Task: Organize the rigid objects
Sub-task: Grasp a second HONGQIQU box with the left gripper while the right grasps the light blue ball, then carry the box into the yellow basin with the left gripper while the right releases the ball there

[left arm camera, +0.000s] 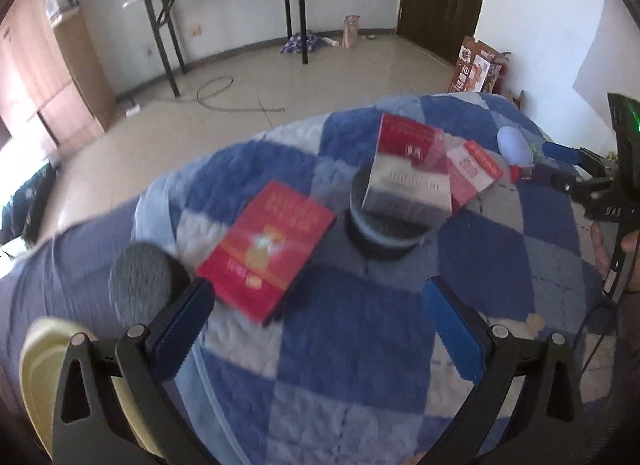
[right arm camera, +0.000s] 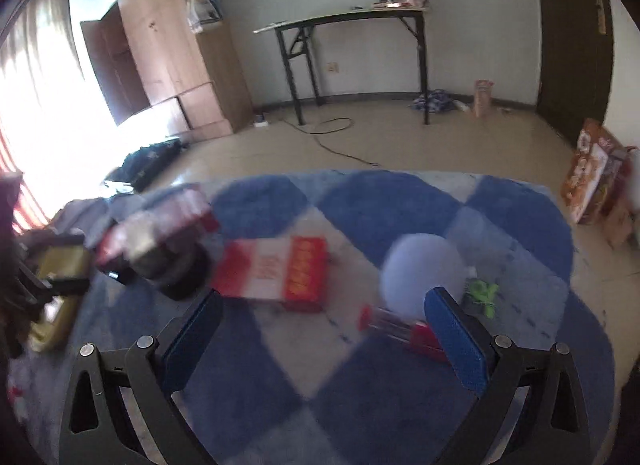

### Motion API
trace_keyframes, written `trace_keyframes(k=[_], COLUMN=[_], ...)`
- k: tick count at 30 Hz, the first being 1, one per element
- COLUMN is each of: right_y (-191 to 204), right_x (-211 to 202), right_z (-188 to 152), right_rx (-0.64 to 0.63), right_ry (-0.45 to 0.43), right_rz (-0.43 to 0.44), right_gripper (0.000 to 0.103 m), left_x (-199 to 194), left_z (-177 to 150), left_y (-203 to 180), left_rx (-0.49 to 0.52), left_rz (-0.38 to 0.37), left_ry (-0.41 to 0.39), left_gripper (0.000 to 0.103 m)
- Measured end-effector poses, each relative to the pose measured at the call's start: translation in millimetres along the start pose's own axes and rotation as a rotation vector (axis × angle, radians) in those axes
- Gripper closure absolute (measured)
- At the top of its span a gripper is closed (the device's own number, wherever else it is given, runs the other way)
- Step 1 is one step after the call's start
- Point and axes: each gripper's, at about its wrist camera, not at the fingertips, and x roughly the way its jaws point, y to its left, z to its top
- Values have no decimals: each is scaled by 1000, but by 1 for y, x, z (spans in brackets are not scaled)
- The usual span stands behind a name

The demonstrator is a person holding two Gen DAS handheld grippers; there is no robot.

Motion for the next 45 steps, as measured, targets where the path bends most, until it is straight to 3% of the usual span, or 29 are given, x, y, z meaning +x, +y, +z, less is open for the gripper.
trace_keyframes(k=[3,5,8,12,18,20,21,23,24,25,32,39,42,45], right_y=[-7,-14,-23,-23,-32,-36,-37,-41,-42,-46,-51,-50,-24,22], right_x=[-2,9,17,33,65,76,81,88,91,92,89,54,27,2], right_z=[1,6,11,22,40,42,42,41,41,42,40,45,43,41], right_rx=[-38,-35,23,22,20,21,20,13,2,3,1,18,-61,-190], right_ry=[-86,-94,-30,28,86,95,102,89,80,77,65,-63,-133,-190], right_rz=[-127,-145,-116,-123,-139,-133,-131,-156,-166,-158,-139,-61,131,217], right_gripper=[0,0,0,0,0,5,12,24,39,48,52,53,53,53], left_x=[6,10,12,26,51,60,63,60,59,58,54,1,-47,-99], left_z=[12,16,30,52,67,67,68,68,70,70,66,51,22,-24], left_y=[9,12,2,-32,-69,-73,-74,-74,-73,-69,-62,-41,-12,30], left_rx=[-25,-78,-118,-73,-1,-2,-3,7,5,-10,-30,-99,-161,-230], left_rz=[-7,-55,-124,-188,-151,-141,-139,-110,-106,-119,-142,-196,-199,-134], left_ry=[0,-6,-31,-10,35,62,66,30,20,20,-4,-145,-216,-261], left_gripper=[0,0,0,0,0,3,8,31,44,44,44,44,44,44])
